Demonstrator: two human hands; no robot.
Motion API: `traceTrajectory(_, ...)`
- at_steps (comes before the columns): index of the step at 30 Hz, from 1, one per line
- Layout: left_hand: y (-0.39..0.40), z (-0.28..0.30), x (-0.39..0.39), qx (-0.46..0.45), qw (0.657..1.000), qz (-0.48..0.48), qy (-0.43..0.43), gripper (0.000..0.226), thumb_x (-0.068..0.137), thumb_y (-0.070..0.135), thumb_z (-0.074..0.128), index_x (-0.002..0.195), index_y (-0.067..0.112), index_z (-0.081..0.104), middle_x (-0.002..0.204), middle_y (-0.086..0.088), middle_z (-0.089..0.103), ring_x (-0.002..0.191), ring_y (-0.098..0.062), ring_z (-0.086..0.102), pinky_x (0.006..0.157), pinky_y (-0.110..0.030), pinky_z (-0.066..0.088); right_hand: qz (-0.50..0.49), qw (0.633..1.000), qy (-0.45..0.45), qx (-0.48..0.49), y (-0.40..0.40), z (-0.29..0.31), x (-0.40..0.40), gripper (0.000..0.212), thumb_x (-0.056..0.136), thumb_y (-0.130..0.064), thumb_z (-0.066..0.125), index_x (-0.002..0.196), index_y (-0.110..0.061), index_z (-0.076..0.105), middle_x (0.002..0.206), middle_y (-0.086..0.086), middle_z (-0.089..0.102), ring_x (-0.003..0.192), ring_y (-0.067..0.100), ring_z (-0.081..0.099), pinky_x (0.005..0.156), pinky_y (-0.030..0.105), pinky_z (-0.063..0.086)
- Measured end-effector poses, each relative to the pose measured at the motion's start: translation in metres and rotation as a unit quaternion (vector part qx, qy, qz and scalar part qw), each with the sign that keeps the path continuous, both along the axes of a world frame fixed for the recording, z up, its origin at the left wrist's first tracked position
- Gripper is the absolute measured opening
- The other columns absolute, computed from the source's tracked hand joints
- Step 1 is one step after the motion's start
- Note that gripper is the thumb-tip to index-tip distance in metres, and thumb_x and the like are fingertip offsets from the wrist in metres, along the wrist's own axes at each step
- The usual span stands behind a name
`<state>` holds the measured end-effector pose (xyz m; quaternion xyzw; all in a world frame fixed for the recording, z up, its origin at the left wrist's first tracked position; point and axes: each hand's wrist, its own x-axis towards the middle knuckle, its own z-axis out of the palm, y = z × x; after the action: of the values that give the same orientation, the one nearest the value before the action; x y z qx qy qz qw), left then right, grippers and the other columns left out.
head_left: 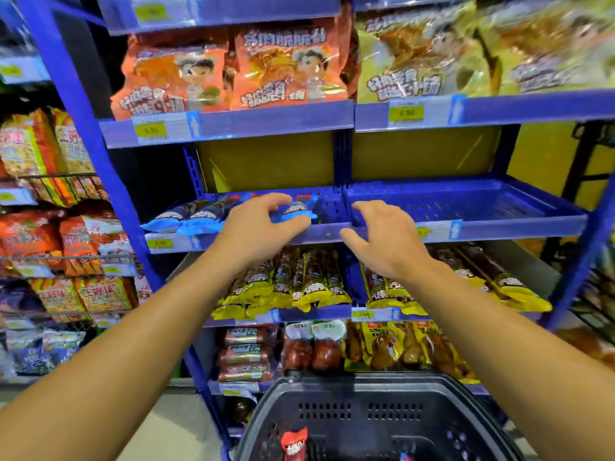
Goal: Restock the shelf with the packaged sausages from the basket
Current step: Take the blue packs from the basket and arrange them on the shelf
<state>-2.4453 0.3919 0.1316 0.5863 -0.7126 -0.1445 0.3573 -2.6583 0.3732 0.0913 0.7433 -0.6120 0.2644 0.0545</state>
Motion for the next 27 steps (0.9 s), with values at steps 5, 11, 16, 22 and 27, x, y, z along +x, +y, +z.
traceTrajectory(5, -0.02, 0.013, 0.004, -0.153, 0.957, -0.049, -0.242, 0.075, 0.072, 0.075, 0.039, 0.136, 0.037, 0.05, 0.133, 0.004, 0.055, 0.12, -0.025, 0.048, 0.101, -0.047, 0.041, 0.004, 1.0, -0.006, -0.007, -0.001, -0.004, -0.001, 0.061, 0.096, -0.052, 0.047, 0.145, -0.017, 0.043, 0.144, 0.004, 0.05, 0.133, 0.027, 0.043, 0.112, 0.044, 0.029)
traceTrajectory(11, -0.051, 0.015, 0.01, 0.014, 0.929, -0.081, -0.362, 0.051, 0.092, 0.061, 0.04, 0.141, 0.046, 0.039, 0.15, 0.014, 0.041, 0.137, -0.024, 0.038, 0.109, -0.054, 0.031, 0.007, 1.0, 0.001, -0.005, -0.003, -0.006, -0.003, 0.06, 0.097, -0.052, 0.044, 0.145, -0.017, 0.043, 0.144, 0.004, 0.049, 0.133, 0.026, 0.042, 0.113, 0.045, 0.029)
traceTrajectory(16, -0.046, 0.002, 0.017, -0.078, 0.935, -0.039, -0.343, 0.056, 0.085, 0.069, 0.034, 0.133, 0.045, 0.05, 0.133, 0.008, 0.06, 0.124, -0.023, 0.053, 0.102, -0.049, 0.039, 0.009, 1.0, 0.002, -0.002, -0.008, -0.006, 0.002, 0.059, 0.097, -0.054, 0.042, 0.144, -0.019, 0.043, 0.142, 0.002, 0.05, 0.132, 0.026, 0.043, 0.113, 0.047, 0.028)
traceTrajectory(22, -0.047, -0.001, 0.013, -0.079, 0.931, 0.004, -0.355, 0.052, 0.087, 0.064, 0.046, 0.135, 0.043, 0.047, 0.136, 0.006, 0.057, 0.127, -0.024, 0.048, 0.107, -0.056, 0.029, 0.006, 1.0, 0.02, 0.002, -0.011, -0.006, 0.012, 0.061, 0.097, -0.056, 0.041, 0.146, -0.02, 0.041, 0.145, 0.002, 0.048, 0.134, 0.026, 0.041, 0.114, 0.048, 0.027)
traceTrajectory(27, -0.048, -0.004, 0.007, -0.053, 0.937, 0.021, -0.345, 0.058, 0.088, 0.063, 0.047, 0.137, 0.031, 0.046, 0.133, 0.002, 0.057, 0.124, -0.029, 0.049, 0.109, -0.06, 0.026, 0.004, 0.999, 0.049, 0.018, -0.011, -0.008, 0.014, 0.059, 0.097, -0.058, 0.037, 0.147, -0.026, 0.04, 0.148, -0.002, 0.044, 0.138, 0.025, 0.036, 0.117, 0.05, 0.02)
